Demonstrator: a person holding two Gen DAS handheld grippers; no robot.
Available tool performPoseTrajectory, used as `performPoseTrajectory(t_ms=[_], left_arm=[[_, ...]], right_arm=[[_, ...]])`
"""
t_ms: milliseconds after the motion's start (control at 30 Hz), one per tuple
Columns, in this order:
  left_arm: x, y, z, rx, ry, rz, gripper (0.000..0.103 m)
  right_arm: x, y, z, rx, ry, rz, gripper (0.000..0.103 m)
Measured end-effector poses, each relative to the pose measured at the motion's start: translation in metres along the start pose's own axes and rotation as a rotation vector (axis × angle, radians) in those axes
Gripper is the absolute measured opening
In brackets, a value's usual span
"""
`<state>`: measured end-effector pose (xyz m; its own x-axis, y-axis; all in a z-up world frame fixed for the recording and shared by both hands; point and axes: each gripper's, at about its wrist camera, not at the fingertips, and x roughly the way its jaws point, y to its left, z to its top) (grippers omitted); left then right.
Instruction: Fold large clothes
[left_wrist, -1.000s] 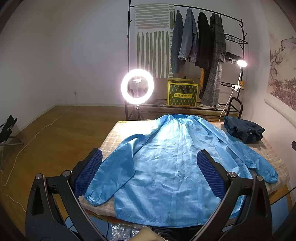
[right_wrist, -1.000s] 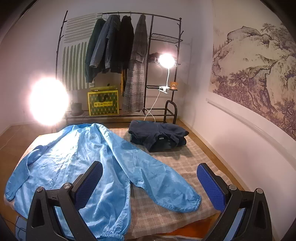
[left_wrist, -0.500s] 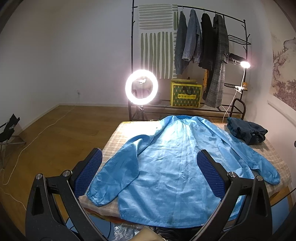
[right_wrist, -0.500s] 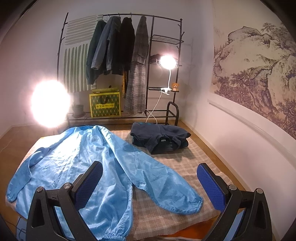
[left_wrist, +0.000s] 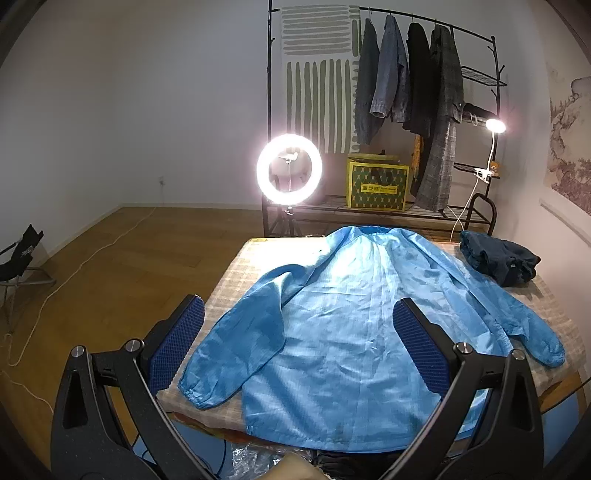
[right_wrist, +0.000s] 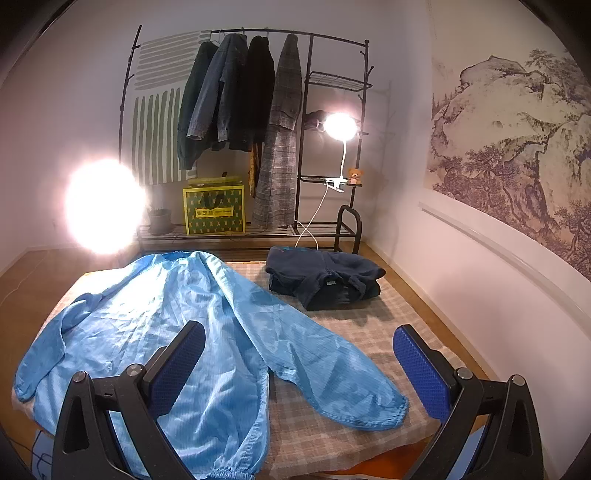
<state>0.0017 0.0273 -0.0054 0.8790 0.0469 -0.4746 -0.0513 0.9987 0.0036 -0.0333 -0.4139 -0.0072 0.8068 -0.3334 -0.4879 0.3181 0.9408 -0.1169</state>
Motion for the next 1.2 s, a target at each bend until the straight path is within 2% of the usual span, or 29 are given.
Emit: performPoseTrajectory(t_ms=[500,1200], left_arm=[[0.010,0.001,-0.005,0.008,0.018,0.016,0.103],[0.039,0.024,-0.013,-0.020,0.060,0.052,0.103]], right_arm=[[0.006,0.005,0.000,-0.004,0.015,0.015,0.103],[0.030,0.026,-0.001,-0.014,0.055,0.042,0.103]])
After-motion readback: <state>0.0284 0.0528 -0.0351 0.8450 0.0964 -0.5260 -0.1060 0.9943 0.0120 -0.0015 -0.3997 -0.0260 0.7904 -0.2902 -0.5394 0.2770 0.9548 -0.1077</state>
